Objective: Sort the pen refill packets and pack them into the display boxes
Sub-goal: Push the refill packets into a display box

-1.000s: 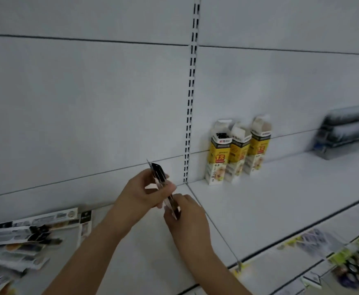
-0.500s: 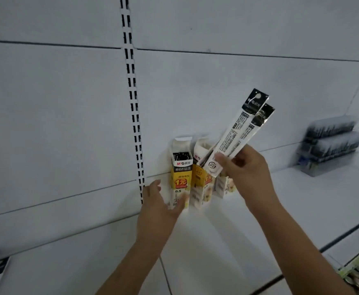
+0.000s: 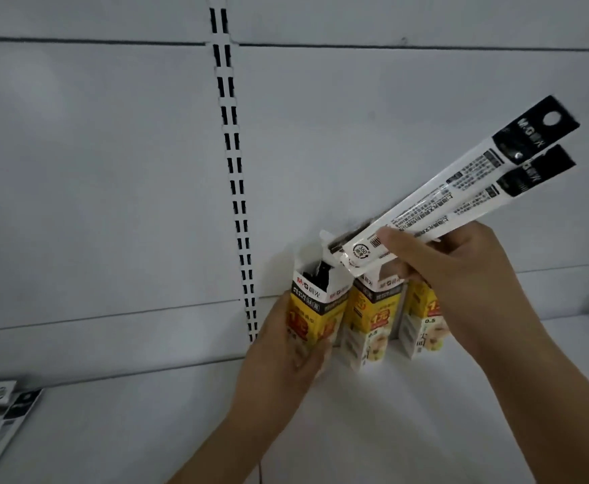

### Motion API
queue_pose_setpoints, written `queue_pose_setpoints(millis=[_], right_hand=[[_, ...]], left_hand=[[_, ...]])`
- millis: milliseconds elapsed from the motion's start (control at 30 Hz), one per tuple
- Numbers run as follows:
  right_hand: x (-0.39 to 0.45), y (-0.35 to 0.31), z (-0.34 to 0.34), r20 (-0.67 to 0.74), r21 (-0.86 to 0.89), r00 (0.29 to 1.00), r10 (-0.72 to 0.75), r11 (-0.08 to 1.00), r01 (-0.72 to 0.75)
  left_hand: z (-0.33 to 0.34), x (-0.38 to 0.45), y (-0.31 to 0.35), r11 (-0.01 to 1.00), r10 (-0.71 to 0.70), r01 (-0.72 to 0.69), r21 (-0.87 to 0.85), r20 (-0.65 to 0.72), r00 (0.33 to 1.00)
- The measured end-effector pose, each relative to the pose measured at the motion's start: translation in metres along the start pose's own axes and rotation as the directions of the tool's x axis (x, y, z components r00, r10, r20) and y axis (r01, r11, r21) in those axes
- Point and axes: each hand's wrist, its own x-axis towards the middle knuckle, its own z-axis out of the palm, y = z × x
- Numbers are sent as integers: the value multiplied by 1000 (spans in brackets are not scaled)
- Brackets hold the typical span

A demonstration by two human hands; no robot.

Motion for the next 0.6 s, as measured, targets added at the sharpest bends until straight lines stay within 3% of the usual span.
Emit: queue_pose_setpoints(millis=[167, 233, 333, 467, 600], right_hand=[[-14, -7, 5, 84, 85, 993, -87, 993, 80], [-13, -4, 8, 157, 159, 984, -90, 985, 64], [-7, 8, 16, 209, 163, 972, -103, 984, 70], [-2, 27, 29, 274, 189, 956, -101, 981, 49], [2, 45, 37, 441, 298, 890, -117, 954, -22]], left_hand=[[-60, -23, -4, 966, 64, -118, 231, 230, 971], [-78, -27, -16, 956, 34, -106, 274, 254, 967], [-92, -27, -36, 989, -17, -21, 150, 251, 968], [-96, -24, -40, 985, 71, -108, 134, 256, 964], [-98, -21, -44, 991, 103, -121, 58, 247, 964]])
